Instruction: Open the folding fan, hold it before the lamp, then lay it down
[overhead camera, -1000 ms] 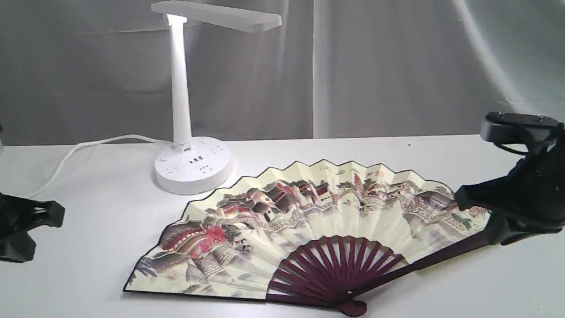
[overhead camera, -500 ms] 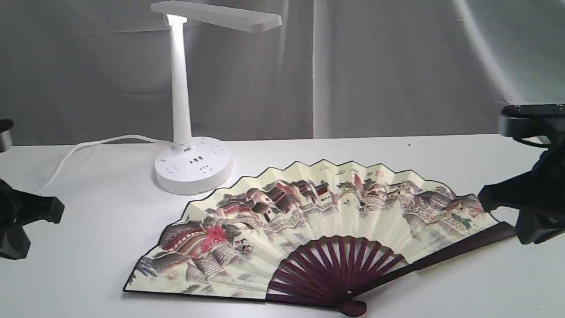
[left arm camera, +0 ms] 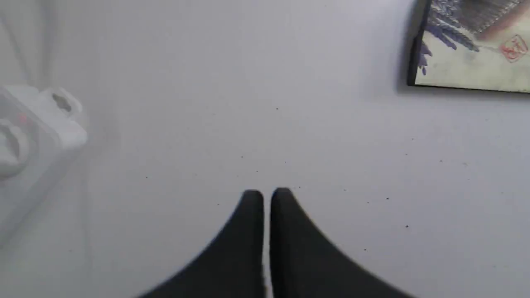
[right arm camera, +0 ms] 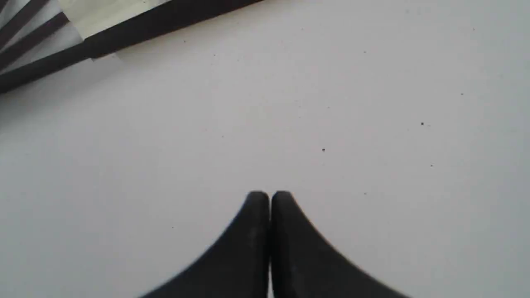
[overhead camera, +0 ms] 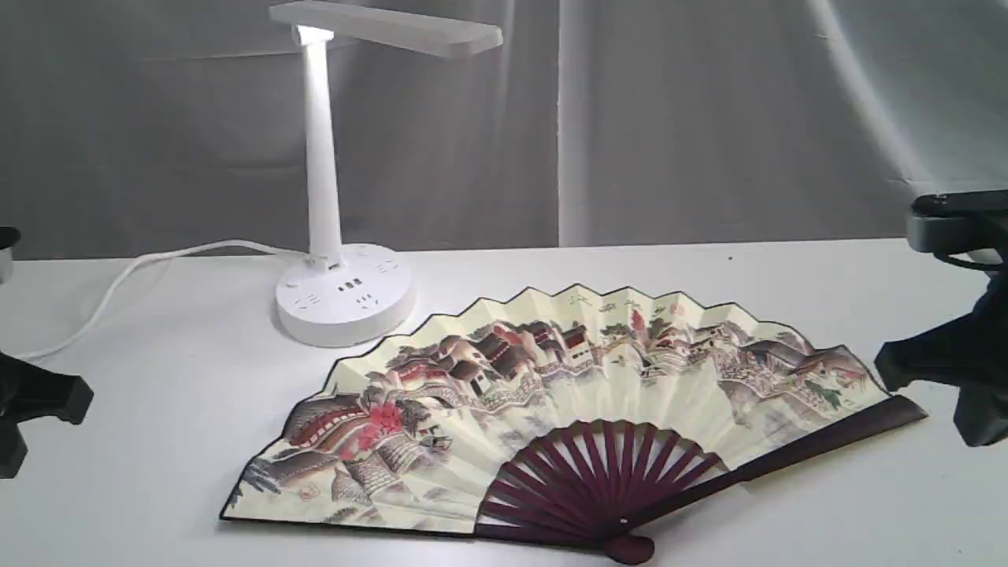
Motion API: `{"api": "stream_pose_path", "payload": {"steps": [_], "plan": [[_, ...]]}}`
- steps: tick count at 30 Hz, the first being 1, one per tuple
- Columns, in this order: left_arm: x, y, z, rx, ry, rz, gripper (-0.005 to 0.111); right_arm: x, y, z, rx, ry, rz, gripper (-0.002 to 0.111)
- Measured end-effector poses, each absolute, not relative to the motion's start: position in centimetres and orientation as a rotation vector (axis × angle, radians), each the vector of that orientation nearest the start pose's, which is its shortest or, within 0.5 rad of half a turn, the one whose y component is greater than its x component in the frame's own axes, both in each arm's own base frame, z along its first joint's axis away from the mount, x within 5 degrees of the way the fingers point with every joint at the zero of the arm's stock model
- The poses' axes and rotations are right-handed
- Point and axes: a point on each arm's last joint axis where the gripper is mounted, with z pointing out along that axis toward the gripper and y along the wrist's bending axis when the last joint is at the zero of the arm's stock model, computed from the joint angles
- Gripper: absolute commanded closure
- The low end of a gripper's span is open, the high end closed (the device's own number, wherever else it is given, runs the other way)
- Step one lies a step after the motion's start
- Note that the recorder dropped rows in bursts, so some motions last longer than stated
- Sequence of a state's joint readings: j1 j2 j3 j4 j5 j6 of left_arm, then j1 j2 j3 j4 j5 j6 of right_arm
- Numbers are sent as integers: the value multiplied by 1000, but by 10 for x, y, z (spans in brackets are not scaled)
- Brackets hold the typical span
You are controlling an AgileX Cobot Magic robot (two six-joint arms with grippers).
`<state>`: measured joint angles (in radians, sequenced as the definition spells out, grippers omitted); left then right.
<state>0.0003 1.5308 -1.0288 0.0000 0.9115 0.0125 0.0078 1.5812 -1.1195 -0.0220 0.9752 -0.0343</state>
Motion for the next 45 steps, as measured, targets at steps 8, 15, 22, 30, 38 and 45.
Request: {"api": "stream_pose_path", "payload": {"steps": [8,15,22,30,38,45], "plan": [[288,0,238,35,2887,4,107,302,-3,245,-61,2924,-93,108],[288,-1,238,28,2887,-7,107,302,-1,246,-42,2922,-58,108],[284,-1,248,26,2852,-10,107,293,-1,269,-39,2830,-57,108],[269,-1,277,28,2746,-7,107,277,-3,297,-50,2741,-91,108],[239,-1,320,28,2585,-5,107,249,-7,331,-48,2631,-142,108],[203,-1,356,27,2430,-3,107,215,-9,366,-23,2485,-171,108]]}}
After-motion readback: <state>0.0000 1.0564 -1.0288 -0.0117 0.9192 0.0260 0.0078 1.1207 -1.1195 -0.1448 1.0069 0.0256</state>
